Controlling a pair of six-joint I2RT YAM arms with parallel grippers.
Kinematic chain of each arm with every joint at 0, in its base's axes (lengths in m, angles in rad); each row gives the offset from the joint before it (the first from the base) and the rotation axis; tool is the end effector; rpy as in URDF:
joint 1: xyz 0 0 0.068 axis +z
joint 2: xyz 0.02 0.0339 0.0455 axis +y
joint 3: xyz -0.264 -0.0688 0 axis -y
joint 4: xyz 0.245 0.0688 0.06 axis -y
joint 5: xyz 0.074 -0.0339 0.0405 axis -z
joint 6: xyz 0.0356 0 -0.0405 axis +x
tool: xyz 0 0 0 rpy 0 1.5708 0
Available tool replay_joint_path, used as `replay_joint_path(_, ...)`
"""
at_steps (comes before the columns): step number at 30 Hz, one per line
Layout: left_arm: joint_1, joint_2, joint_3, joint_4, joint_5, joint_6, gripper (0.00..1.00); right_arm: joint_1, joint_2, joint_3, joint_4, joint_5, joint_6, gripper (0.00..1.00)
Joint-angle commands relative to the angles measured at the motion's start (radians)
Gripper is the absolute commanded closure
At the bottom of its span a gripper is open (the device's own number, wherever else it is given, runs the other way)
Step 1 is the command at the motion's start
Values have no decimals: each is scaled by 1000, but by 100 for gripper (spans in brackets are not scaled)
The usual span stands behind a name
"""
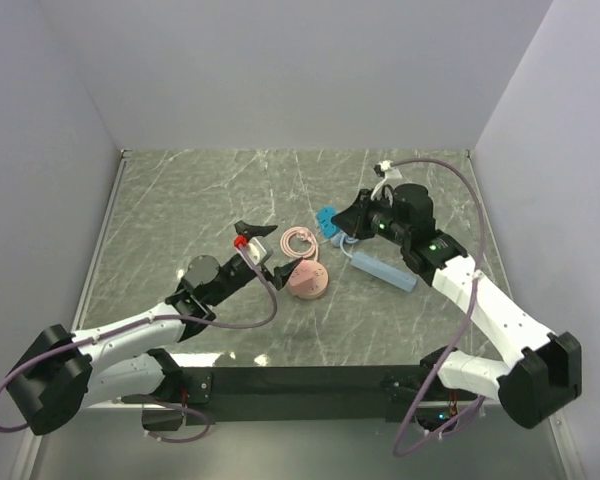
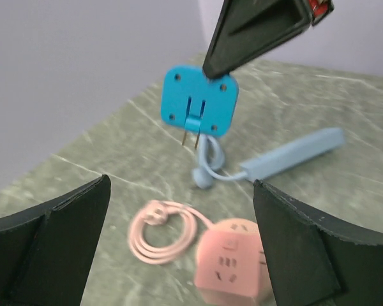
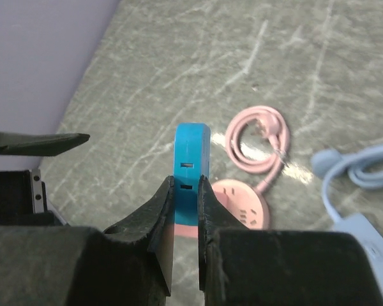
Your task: Insert the plug
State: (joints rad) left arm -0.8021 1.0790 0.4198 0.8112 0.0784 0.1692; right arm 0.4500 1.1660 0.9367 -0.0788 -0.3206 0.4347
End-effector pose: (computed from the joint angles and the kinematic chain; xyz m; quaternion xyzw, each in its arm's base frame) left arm 0.1607 -0.1701 0.2602 0.3301 0.5617 -0.2602 0.7126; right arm 0.2391 0.1280 0.3262 -0.1003 0.7961 0.3659 0.4714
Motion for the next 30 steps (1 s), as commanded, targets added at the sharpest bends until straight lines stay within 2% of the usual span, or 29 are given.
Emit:
replay_joint_path(1, 58, -60, -24, -41, 214, -161, 1, 21, -81, -9, -120, 77, -50, 100)
replay_joint_path(3, 82, -76, -48, -35, 320, -211, 0, 39, -106, -9, -166, 126, -44, 100)
replay_joint_path(6, 93, -64, -50, -78, 392, -206, 1, 101, -143, -30, -211, 167, -27, 100)
replay_joint_path(10, 93, 4, -52, -27, 455, -226, 1, 138, -152, -64, -217, 224, -19, 100)
replay_joint_path(20, 93, 137, -7, -67, 460, -209, 4, 157, -77, -118, -138, 216, -45, 100)
replay_joint_path(30, 93, 275, 45, -83, 416, -181, 4, 208, 50, -79, -124, 251, -94, 100)
